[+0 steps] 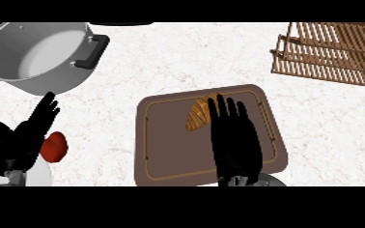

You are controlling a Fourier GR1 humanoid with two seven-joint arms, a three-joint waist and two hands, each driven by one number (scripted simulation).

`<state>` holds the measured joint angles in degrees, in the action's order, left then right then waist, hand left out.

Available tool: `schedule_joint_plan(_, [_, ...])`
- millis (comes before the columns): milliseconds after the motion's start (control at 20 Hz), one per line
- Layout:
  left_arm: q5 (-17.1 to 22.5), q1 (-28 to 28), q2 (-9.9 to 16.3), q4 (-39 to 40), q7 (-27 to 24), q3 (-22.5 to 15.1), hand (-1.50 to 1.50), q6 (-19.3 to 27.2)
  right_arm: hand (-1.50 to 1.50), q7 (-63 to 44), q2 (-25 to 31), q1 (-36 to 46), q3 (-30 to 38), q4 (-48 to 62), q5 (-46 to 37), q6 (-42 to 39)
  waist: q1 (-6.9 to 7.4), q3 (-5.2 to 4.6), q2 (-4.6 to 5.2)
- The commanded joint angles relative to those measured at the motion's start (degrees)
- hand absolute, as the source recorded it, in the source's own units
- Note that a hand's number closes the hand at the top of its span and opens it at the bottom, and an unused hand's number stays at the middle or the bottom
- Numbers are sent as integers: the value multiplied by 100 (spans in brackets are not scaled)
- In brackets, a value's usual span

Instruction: Pick the can from the tray and place it in the tiered shelf

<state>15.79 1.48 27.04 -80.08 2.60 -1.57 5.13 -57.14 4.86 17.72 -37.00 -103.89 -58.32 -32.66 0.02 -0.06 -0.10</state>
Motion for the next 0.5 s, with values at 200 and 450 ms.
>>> schedule_joint_plan(200, [-112, 46, -110, -74, -10, 144, 0, -93, -150, -423, -246, 107, 412, 361, -395, -679, 23, 5, 3])
schedule_joint_plan(450, [-202, 360, -160, -438, 86, 338, 0, -289, -150, 382, -66, -340, 391, 738, -813, 44, 26, 7, 4])
